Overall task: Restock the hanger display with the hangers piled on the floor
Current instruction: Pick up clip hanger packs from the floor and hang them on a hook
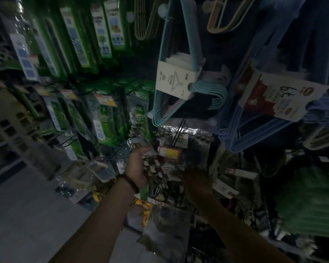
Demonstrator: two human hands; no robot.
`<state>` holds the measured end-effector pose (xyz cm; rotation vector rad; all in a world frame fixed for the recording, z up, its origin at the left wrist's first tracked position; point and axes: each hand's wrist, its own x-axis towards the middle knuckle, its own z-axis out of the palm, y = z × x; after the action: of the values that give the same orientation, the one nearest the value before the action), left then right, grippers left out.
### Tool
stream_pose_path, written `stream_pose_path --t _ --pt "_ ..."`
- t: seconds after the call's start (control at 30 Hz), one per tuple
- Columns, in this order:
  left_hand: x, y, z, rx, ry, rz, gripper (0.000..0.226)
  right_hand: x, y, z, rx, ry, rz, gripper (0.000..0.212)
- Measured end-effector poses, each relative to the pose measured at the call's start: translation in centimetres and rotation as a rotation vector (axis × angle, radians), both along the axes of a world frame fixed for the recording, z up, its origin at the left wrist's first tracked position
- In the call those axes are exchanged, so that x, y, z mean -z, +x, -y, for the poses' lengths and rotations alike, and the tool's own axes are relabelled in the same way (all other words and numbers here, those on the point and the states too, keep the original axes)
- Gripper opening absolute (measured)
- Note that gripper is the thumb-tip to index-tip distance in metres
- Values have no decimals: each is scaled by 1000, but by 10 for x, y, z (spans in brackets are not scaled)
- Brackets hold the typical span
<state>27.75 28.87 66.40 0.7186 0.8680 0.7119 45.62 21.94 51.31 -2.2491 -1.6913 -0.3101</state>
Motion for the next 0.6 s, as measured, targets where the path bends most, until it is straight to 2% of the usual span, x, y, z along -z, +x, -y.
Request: stream_pose_path --t 0.03,0.13,0.2,0.27,0.4,0.5,0.6 --pt "-4 -1 -2 7 -11 31 41 -5 1 -3 -4 72 14 24" --pt "-15 -1 -9 3 -43 116 46 -20 6 -17 -9 318 -206 25" --pt "-21 -1 -10 20 -38 123 50 -9 8 -28 -93 349 -6 34" --pt "-25 -1 -10 45 -38 115 53 -7 14 -35 -93 382 192 34" --pt "-30 -1 -14 80 -44 116 61 -25 21 -38 -11 465 264 27" --pt "-36 -2 -15 122 -35 104 65 -25 29 -44 -10 422 255 20" --pt "-39 -1 -14 128 -1 129 69 -29 39 -51 -15 497 248 17"
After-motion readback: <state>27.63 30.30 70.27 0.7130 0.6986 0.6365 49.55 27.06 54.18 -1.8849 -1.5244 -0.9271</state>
